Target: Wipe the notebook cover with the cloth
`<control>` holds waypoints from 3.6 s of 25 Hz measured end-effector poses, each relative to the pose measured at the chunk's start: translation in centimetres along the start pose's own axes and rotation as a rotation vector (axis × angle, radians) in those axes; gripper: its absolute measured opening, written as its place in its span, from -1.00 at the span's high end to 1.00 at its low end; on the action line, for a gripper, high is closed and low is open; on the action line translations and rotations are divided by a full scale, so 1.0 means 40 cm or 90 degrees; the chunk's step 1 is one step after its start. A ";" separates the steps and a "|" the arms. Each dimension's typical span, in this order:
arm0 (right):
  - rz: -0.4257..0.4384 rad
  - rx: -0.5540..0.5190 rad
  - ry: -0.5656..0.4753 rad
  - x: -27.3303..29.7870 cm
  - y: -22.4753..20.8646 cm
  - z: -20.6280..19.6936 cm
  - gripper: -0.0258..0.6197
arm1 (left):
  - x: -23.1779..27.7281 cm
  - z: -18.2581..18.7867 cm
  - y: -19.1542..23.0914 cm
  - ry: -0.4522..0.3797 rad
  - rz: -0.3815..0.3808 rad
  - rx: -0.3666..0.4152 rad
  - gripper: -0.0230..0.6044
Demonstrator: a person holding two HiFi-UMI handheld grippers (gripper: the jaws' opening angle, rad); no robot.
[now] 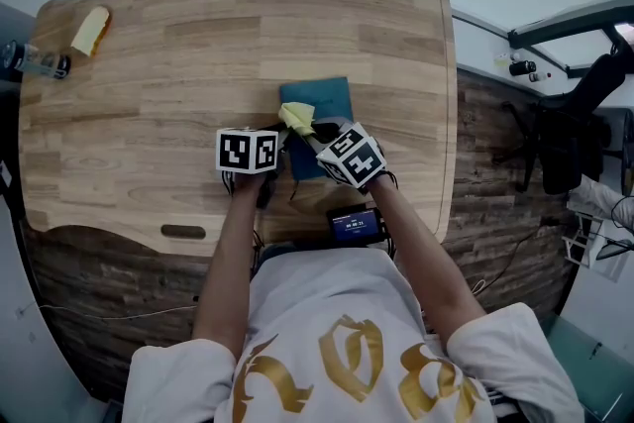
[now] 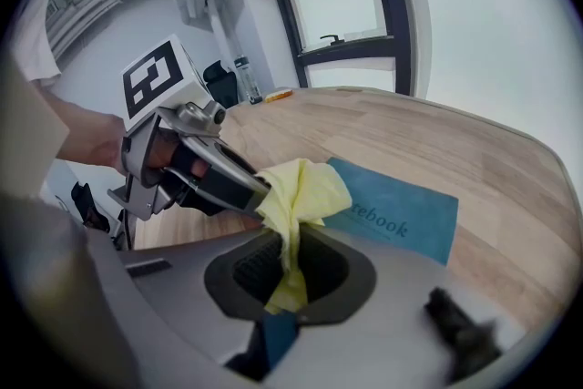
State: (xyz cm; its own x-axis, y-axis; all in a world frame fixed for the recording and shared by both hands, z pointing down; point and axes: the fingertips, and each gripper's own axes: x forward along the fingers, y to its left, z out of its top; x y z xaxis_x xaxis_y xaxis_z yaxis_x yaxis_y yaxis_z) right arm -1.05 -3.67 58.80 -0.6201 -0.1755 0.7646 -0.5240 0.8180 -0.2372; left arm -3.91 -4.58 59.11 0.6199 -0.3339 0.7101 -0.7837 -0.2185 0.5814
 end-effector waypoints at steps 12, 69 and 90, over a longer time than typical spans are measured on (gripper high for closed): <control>0.053 0.002 0.010 -0.018 0.058 -0.043 0.80 | -0.001 -0.002 0.001 0.000 0.001 0.001 0.74; 0.005 -0.065 0.025 -0.080 -0.052 -0.088 0.80 | 0.000 -0.005 0.001 0.002 -0.004 -0.002 0.74; -0.090 -0.040 0.004 -0.048 -0.164 0.003 0.80 | 0.003 -0.012 0.002 0.012 -0.012 -0.015 0.75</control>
State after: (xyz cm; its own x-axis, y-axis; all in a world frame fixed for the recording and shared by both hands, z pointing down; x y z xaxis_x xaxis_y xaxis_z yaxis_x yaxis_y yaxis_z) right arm 3.49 -8.76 58.81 -0.5394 -0.2881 0.7912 -0.5684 0.8178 -0.0897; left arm -3.89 -4.21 59.43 0.6354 -0.3124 0.7062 -0.7709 -0.2024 0.6040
